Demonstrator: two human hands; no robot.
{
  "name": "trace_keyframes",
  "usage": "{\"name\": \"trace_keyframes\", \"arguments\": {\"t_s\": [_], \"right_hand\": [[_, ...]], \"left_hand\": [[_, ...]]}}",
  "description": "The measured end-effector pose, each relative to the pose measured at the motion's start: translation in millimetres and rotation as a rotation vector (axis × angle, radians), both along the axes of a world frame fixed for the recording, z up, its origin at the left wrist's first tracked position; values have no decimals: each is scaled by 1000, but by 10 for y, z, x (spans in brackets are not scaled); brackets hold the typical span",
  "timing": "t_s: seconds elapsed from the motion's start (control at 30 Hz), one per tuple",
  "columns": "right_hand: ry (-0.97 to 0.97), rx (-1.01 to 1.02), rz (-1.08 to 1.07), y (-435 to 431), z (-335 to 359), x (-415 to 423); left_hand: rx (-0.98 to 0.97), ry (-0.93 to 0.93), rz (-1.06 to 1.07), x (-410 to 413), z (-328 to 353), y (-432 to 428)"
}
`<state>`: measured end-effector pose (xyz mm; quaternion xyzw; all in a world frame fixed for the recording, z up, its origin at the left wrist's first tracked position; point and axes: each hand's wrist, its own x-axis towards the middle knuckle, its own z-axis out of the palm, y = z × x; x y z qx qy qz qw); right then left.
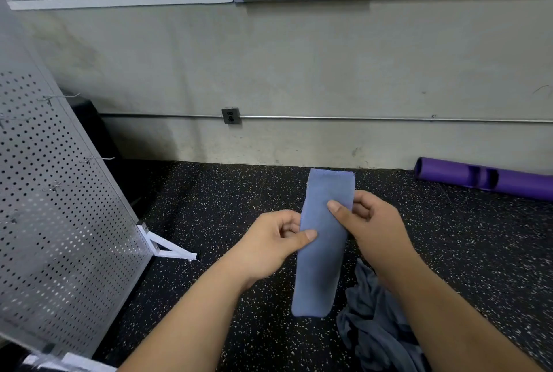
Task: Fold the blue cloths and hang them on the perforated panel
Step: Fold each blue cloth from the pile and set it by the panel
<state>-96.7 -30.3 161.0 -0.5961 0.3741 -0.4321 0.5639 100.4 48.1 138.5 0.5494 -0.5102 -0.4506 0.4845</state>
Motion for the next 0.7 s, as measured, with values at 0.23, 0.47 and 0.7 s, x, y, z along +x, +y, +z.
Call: {"name": "trace_keyframes", "arguments": {"t_s": [0.23,0.47,0.7], "right_hand": [[195,32,195,43,-23,31],[151,-35,122,21,-55,30],[172,-52,295,10,-78,-21]], "left_hand": [[36,285,296,-119,109,-17],[160,268,214,-77,95,-27],[47,298,408,-64,138,-38]]}}
